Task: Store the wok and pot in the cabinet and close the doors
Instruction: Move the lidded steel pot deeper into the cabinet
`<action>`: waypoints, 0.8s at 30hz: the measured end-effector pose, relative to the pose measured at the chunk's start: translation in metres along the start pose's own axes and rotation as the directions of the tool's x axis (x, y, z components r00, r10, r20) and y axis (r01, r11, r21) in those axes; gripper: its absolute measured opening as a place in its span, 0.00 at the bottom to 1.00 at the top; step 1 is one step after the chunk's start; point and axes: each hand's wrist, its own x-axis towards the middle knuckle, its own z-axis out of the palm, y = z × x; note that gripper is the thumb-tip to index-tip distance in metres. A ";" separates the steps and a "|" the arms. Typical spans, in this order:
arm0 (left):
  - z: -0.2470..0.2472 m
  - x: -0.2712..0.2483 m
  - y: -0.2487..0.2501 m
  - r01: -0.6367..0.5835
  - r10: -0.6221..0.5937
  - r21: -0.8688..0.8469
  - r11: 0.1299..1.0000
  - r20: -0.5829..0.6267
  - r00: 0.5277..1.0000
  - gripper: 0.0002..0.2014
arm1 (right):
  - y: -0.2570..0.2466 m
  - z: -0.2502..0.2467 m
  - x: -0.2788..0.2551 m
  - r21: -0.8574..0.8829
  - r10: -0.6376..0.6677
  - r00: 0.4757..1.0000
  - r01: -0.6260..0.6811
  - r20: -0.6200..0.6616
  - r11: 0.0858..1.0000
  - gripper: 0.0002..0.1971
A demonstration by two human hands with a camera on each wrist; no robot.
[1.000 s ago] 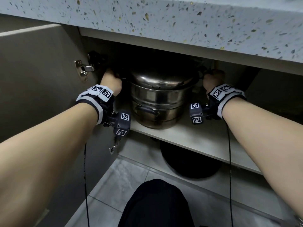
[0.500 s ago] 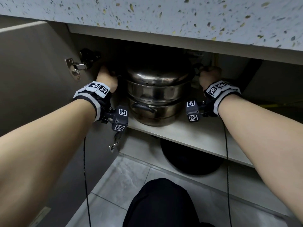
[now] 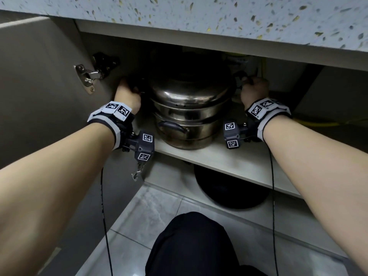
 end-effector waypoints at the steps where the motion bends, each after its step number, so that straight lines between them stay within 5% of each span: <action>1: -0.001 -0.001 0.002 0.002 -0.002 0.013 1.000 0.004 1.000 0.22 | 0.000 0.000 -0.001 -0.004 0.003 1.000 -0.002 0.003 1.000 0.16; 7: -0.007 -0.016 0.013 0.065 -0.065 -0.043 0.997 -0.011 0.998 0.26 | 0.000 -0.006 -0.010 -0.075 -0.012 1.000 0.013 0.011 0.997 0.17; 24: -0.012 -0.033 0.011 0.065 -0.090 0.229 0.971 0.103 0.991 0.39 | 0.004 -0.014 -0.016 -0.142 -0.066 0.995 0.076 0.073 0.987 0.17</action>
